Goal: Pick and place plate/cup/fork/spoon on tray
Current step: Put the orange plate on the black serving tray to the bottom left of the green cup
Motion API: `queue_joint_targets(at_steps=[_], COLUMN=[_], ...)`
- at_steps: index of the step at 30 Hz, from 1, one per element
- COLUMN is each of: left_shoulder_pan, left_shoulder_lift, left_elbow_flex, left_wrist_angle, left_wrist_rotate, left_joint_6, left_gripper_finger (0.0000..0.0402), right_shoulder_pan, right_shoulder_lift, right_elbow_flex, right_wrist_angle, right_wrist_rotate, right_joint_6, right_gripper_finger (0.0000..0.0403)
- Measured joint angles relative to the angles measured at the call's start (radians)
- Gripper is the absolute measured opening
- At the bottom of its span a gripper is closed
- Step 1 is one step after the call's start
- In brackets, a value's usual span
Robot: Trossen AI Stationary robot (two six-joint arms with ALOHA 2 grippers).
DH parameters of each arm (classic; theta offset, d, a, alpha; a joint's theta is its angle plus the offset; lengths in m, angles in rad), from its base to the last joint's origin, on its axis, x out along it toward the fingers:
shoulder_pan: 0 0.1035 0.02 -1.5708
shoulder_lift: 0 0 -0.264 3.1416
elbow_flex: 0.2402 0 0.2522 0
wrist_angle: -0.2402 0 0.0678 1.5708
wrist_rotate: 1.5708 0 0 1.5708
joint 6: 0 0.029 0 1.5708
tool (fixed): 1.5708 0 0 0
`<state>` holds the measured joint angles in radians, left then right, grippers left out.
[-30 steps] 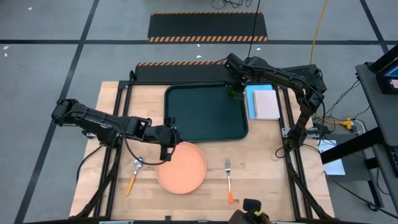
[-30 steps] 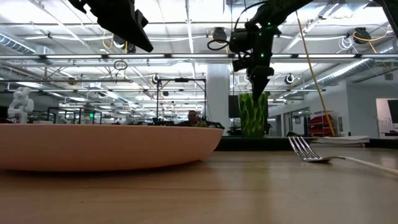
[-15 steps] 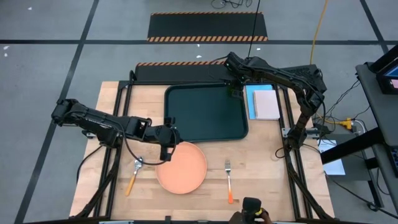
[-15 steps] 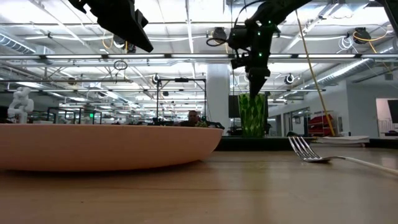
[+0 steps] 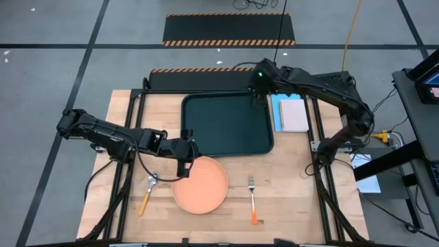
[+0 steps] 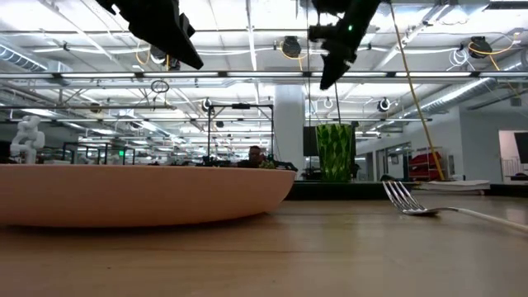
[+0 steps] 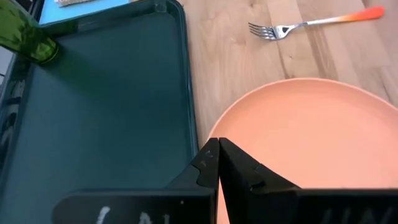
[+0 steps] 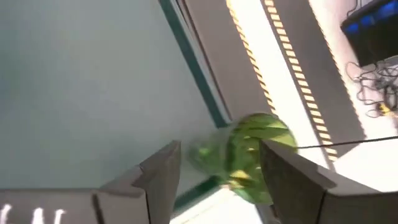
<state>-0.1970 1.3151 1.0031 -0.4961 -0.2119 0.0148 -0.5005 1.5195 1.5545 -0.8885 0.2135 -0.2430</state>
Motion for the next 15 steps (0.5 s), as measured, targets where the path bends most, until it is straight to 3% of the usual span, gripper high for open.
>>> queue_joint_targets(at_steps=[6, 15], left_shoulder_pan=[-0.049, -0.203], left_shoulder_lift=[0.0, 0.011], left_elbow_flex=[0.0, 0.001], left_wrist_angle=[0.086, 0.305], left_wrist_rotate=[-0.001, -0.01], left_joint_6=[-0.062, -0.042], left_gripper_finger=[0.001, 0.001], right_shoulder_pan=[0.212, 0.559], right_shoulder_lift=[-0.157, -0.383], right_elbow_flex=[-0.178, -0.594], right_wrist_angle=[0.121, 0.522], right_wrist_rotate=[-0.002, -0.002], right_joint_6=[0.096, 0.193], right_gripper_finger=[0.021, 0.021])
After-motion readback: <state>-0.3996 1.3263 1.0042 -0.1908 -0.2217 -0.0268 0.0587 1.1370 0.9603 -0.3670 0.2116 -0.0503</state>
